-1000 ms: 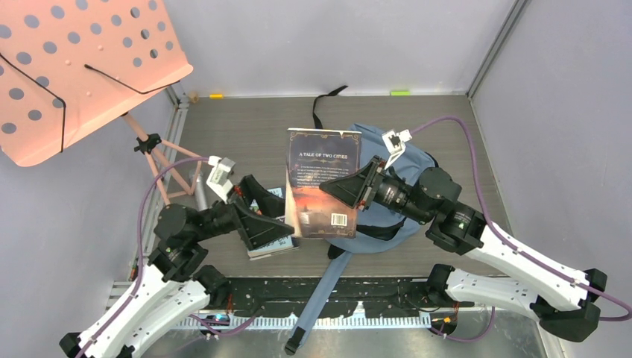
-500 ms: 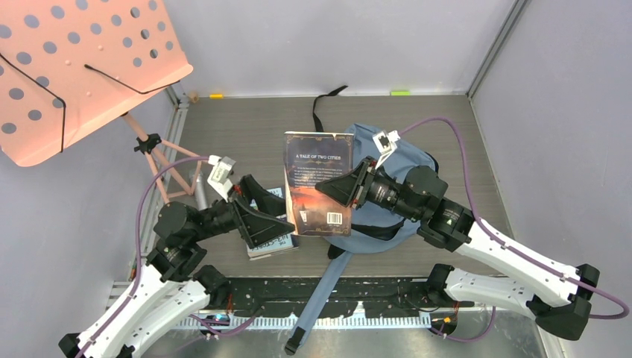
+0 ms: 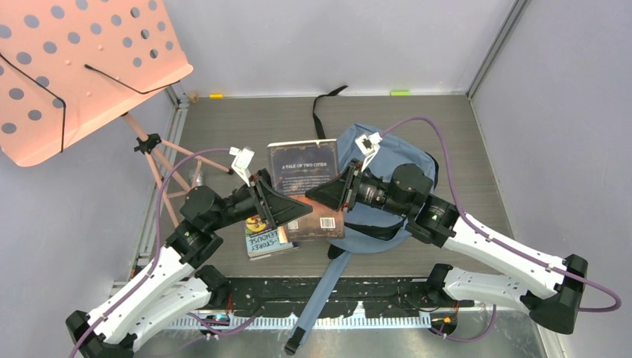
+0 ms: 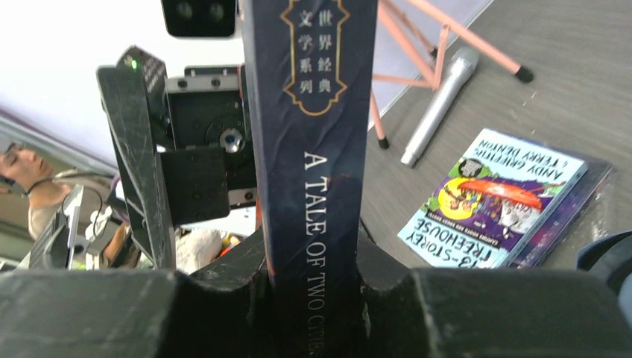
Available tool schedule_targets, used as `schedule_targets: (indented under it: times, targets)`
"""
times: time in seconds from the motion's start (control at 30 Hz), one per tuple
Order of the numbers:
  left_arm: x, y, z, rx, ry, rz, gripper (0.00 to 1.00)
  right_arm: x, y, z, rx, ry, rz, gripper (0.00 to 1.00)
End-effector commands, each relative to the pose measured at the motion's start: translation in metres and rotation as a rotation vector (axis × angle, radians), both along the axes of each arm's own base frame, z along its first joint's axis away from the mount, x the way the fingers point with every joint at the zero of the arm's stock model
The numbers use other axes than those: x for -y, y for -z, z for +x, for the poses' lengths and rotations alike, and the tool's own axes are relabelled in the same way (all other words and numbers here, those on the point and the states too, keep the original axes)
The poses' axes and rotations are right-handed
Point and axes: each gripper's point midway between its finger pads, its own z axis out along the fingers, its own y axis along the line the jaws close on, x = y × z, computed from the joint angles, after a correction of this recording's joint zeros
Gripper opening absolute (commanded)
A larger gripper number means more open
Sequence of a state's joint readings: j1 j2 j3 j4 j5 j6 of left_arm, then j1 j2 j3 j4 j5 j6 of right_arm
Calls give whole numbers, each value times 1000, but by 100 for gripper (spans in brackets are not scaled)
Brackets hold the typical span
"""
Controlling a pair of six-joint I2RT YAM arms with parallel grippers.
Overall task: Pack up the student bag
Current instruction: Place the book in the student bag.
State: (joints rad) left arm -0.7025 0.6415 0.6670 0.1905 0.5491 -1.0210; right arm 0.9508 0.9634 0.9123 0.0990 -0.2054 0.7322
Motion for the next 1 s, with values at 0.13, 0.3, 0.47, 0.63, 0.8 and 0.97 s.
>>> schedule_targets:
  times: [0.13, 0.3, 0.47, 0.63, 0.8, 0.97]
  targets:
    - [-6, -45, -5, 164, -14, -164, 55, -4, -4, -15, 53, -74, 2, 1]
    - [-7, -32, 0, 151, -51, -133, 18, 10, -1, -4, 64, 21, -31, 6]
    - [-12, -29, 1, 159, -82, -132, 17, 21, 4, -3, 80, 55, -81, 8]
    - [-11, -27, -8, 193, -38, -115, 39, 27, -1, -3, 87, 66, -70, 9]
    - [-5, -26, -14, 212, 24, -104, 6, 24, -6, -5, 85, 47, -56, 10]
    - [-3, -22, -8, 205, 1, -94, 0, 25, 1, 0, 87, 66, -93, 19]
